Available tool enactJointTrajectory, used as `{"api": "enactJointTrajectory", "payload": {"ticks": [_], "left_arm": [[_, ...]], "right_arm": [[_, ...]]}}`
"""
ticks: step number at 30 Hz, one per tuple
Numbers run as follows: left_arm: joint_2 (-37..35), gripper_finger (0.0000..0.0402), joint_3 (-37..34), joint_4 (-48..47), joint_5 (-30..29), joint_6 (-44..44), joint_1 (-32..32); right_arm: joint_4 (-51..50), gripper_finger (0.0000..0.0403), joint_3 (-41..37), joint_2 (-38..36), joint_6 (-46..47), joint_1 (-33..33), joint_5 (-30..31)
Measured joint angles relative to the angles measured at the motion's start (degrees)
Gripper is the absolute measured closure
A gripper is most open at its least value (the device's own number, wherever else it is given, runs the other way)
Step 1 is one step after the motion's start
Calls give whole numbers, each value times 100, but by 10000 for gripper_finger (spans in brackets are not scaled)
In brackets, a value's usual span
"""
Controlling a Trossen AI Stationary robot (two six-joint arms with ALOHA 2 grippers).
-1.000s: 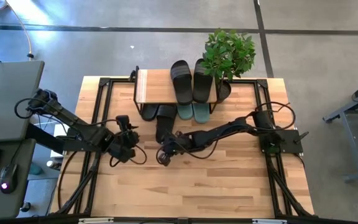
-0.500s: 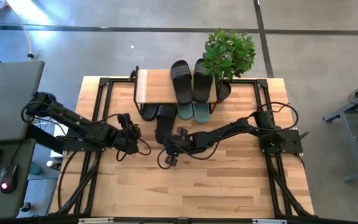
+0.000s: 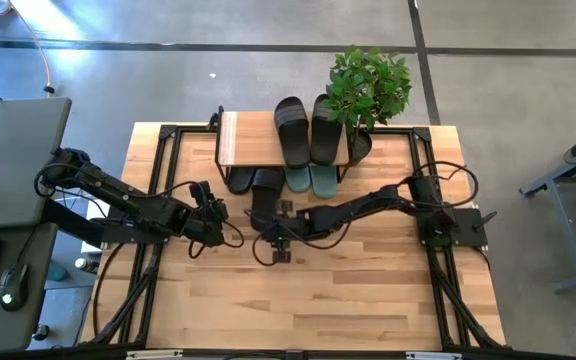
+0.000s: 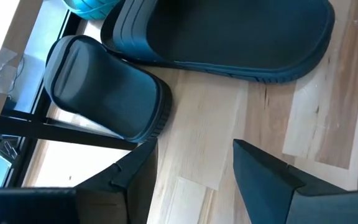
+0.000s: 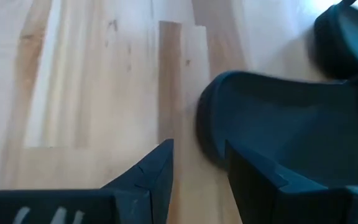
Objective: Pick and place slides into the shelf
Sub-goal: Put the black slipper under the shelf
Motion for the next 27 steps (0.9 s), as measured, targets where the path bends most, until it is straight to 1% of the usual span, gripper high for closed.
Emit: {"api": "enactJointTrajectory", "payload": {"ticks": [4,7,11,17,25,27], "left_arm": [[0,208,0,0,-1,0,0],[0,208,0,-13,-1,0,0],[0,208,0,-26,-8,0,0],[0,208,0,-33,-17,2,0],[-2,208,-7,-26,-25,100,0],[-2,208,-7,-26,-25,99,0]], "right_arm": [[90,267,0,0,-372,-61,125],[90,267,0,0,-420,-139,120],[118,267,0,5,-487,-210,-205],[277,267,2,159,-491,-204,-311],[397,267,2,379,-467,-204,-261],[396,267,3,385,-459,-204,-111]]}}
